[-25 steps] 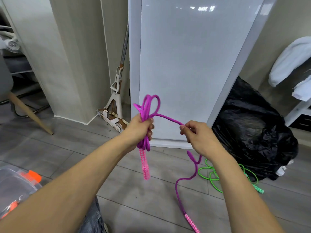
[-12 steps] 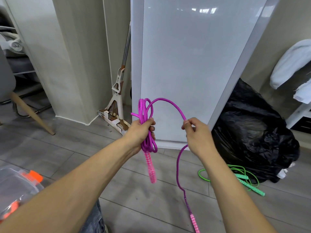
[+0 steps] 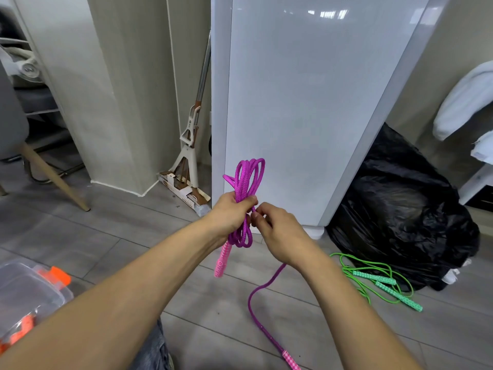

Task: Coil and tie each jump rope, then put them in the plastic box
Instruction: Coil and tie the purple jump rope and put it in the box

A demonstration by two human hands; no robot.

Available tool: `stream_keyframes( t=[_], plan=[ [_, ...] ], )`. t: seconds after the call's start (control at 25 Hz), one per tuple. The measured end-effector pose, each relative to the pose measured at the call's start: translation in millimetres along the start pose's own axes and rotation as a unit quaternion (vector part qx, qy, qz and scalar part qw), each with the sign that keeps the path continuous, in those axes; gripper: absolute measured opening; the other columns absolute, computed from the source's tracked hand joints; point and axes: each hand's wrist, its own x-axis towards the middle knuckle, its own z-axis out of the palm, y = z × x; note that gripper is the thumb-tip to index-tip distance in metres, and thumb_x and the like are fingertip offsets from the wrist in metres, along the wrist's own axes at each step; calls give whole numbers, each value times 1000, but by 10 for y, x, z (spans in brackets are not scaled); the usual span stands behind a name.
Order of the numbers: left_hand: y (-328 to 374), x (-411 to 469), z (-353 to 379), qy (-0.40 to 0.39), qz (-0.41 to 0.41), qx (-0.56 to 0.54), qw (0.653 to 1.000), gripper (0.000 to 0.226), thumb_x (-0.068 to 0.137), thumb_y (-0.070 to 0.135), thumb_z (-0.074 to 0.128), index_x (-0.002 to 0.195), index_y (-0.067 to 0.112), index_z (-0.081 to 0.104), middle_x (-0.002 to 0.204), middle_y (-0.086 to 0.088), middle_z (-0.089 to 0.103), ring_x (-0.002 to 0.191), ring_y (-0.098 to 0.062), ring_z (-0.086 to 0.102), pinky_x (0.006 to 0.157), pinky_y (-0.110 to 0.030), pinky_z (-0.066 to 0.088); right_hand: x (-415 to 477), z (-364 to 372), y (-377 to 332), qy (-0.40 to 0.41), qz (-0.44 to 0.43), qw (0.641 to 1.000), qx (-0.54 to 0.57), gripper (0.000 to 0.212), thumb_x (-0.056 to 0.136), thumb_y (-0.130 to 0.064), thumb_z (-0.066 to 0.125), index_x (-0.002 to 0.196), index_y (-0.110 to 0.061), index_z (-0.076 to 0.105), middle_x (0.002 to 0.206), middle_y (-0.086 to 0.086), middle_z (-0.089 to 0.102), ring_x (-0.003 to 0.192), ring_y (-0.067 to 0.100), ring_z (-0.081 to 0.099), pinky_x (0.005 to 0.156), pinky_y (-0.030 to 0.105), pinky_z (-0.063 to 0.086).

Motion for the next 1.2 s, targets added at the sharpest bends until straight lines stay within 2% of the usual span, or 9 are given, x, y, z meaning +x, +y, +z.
stream_keyframes(
  t=[0.2,0.32,0.4,0.52,0.6,0.72,0.84,1.0,1.2],
  plan=[
    [112,44,-76,25,-3,-161,987,9,103,8,44,103,2,49,80,-10,62,64,-23,67,60,-38,59,-14,-16,-24,-39,16,999,-8,30,104,-35,39,80,-26,53,69,-1,58,59,21,54,66,40,50],
    [130,79,-90,14,8,-279,960,15,105,10,42,91,5,45,64,-5,49,48,-22,62,61,-46,60,-19,-54,-14,-53,21,998,28,34,103,-31,37,77,-20,55,61,-1,56,48,18,51,61,39,51],
    [109,154,-129,49,4,-291,956,16,105,12,42,89,9,43,59,-1,42,40,-15,49,50,-36,58,-39,-75,-29,-100,22,992,69,35,104,-32,38,81,-15,58,59,3,54,45,17,50,51,29,46],
    [50,282,-306,122,28,-177,976,6,104,14,41,100,11,40,61,-2,40,40,-14,41,42,-26,44,-63,-153,84,-192,42,978,67,31,104,-31,42,87,-13,62,60,1,53,46,15,52,53,25,42],
    [8,336,-475,139,81,37,986,8,103,14,42,99,7,42,64,-5,44,44,-17,43,41,-25,42,-72,-253,220,-217,54,974,44,26,101,-28,48,87,-15,65,60,-1,53,48,15,53,57,27,42],
    [0,353,-595,95,106,257,956,17,102,19,43,94,5,48,67,-6,52,50,-21,49,49,-34,49,-49,-415,350,-121,59,991,-26,22,99,-33,54,84,-23,67,65,-5,55,53,8,51,58,25,41],
    [29,248,-488,-6,87,228,970,13,102,25,44,97,15,49,75,-6,55,51,-18,47,55,-38,50,-30,-458,333,4,24,998,-62,16,98,-38,56,88,-29,65,73,-4,58,68,13,55,60,29,42],
    [56,-15,-222,-140,71,181,971,12,104,30,46,112,21,49,77,2,71,47,-14,43,50,-31,45,-23,-320,200,40,-7,999,-15,16,99,-38,54,90,-28,63,71,-6,61,69,16,57,64,31,46],
    [34,-126,-77,-190,80,171,963,15,101,22,54,115,16,58,88,-7,76,53,-20,47,50,-30,47,-13,-265,161,102,-11,994,-34,15,100,-35,53,99,-27,65,75,-11,63,72,12,57,66,34,47]
  ],
)
